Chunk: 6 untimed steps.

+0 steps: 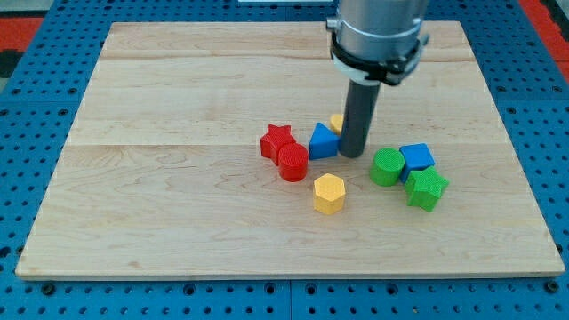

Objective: Move the yellow heart close to the blue triangle

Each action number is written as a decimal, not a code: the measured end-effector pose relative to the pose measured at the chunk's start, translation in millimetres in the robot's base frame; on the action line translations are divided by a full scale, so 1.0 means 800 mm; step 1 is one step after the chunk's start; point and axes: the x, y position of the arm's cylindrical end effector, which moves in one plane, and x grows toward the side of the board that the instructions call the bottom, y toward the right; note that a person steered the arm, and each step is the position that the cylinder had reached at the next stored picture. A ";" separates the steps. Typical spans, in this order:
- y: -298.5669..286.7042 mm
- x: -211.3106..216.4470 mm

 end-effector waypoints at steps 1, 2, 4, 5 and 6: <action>-0.015 -0.006; -0.029 -0.038; 0.061 -0.027; 0.060 -0.095; 0.011 -0.106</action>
